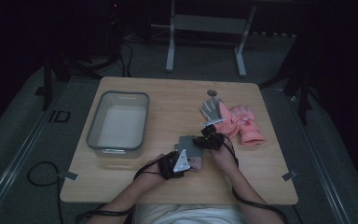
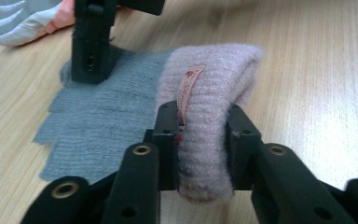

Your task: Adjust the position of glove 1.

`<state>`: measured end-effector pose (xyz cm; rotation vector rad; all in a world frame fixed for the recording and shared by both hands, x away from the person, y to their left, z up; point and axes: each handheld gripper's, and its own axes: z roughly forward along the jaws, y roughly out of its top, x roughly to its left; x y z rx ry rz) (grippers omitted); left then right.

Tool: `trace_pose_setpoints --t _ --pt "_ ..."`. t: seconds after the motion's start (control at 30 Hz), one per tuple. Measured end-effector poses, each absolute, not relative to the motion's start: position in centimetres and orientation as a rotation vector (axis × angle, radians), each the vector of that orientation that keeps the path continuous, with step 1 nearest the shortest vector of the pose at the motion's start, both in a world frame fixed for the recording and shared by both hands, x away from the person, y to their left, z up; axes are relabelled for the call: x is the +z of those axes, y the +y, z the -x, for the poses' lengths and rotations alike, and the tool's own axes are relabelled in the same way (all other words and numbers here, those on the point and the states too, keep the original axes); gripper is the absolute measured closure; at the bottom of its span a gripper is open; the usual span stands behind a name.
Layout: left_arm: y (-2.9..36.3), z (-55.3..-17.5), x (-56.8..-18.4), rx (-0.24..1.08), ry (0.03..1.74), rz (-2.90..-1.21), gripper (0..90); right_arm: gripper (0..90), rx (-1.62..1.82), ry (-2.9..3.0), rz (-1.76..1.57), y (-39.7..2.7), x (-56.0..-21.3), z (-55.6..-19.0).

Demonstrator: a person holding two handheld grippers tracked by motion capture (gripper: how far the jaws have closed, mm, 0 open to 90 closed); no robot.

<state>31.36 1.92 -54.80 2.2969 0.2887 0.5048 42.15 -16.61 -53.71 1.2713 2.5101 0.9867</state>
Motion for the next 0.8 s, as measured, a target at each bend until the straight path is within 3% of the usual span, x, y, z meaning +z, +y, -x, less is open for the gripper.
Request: trace_pose_setpoints --t 0.2,0.8 --pt "2.1 -31.8 -53.8 0.466 0.312 -2.328 73.2 77.3 1.052 2.508 -1.265 -16.8 -52.8 -42.1" --pt "4.7 -32.6 -48.4 0.585 0.282 -2.388 73.8 77.5 1.243 2.481 -1.126 -15.0 -46.6 -41.9"
